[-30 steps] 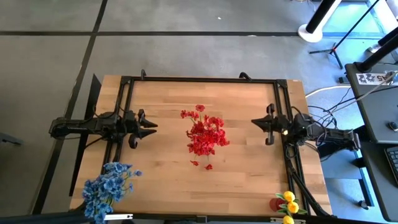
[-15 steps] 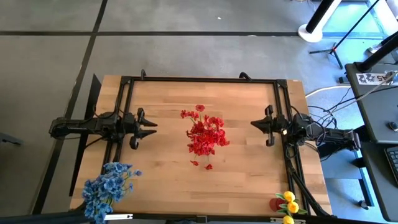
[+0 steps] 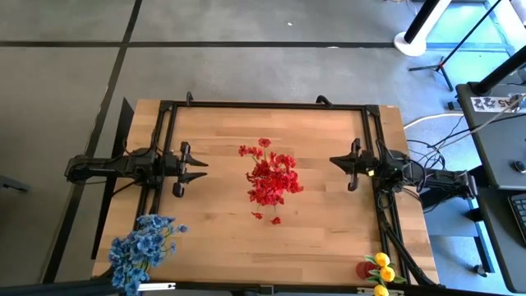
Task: Sort flowers into vase by color
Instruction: Return to Home Position
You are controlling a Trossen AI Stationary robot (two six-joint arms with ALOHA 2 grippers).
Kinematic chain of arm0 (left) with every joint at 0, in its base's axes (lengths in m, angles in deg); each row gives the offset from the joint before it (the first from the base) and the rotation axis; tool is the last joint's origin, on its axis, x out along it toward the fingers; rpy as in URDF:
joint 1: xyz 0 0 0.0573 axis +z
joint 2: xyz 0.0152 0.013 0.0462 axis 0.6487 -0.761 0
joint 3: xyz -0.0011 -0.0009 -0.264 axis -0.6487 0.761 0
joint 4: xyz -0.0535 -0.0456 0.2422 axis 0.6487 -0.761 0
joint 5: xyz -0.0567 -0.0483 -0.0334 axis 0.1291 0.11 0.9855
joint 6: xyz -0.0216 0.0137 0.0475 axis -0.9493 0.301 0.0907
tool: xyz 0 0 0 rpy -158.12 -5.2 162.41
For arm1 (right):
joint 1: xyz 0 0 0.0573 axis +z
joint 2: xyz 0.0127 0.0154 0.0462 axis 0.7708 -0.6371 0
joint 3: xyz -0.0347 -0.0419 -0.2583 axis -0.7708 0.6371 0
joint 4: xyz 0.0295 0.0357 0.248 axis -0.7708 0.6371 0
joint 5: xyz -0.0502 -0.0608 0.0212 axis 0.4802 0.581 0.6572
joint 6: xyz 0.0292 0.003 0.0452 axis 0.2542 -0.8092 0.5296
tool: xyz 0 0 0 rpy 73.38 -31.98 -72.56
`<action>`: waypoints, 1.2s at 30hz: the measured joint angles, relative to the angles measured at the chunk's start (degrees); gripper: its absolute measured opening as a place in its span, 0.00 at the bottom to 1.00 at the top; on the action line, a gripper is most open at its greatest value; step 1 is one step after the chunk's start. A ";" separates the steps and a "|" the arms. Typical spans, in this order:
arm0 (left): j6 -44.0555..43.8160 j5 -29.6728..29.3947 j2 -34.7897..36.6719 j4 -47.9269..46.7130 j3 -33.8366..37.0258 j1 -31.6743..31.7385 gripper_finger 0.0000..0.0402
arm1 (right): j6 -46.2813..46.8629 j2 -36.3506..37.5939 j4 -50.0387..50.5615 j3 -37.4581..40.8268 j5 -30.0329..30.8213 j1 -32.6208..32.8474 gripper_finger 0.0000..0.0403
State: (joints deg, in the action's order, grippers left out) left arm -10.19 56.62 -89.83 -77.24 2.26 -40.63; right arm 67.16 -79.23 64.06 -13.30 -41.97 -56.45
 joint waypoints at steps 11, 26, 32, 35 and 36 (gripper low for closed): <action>0.03 0.02 0.00 0.02 0.00 0.00 0.32 | -0.01 0.02 0.43 -0.02 -0.01 0.00 0.01; 0.07 0.02 0.00 0.02 0.00 0.00 0.32 | -0.01 0.04 0.65 -0.02 -0.01 0.00 0.01; 0.07 0.02 0.00 0.02 0.00 0.00 0.32 | -0.01 0.04 0.69 -0.02 -0.01 0.00 0.01; 0.07 0.02 0.00 0.02 0.00 0.00 0.32 | -0.02 0.04 0.71 -0.02 0.00 0.00 0.01; 0.07 0.02 0.00 0.02 0.00 0.00 0.32 | -0.02 0.04 0.71 -0.02 -0.01 0.00 0.01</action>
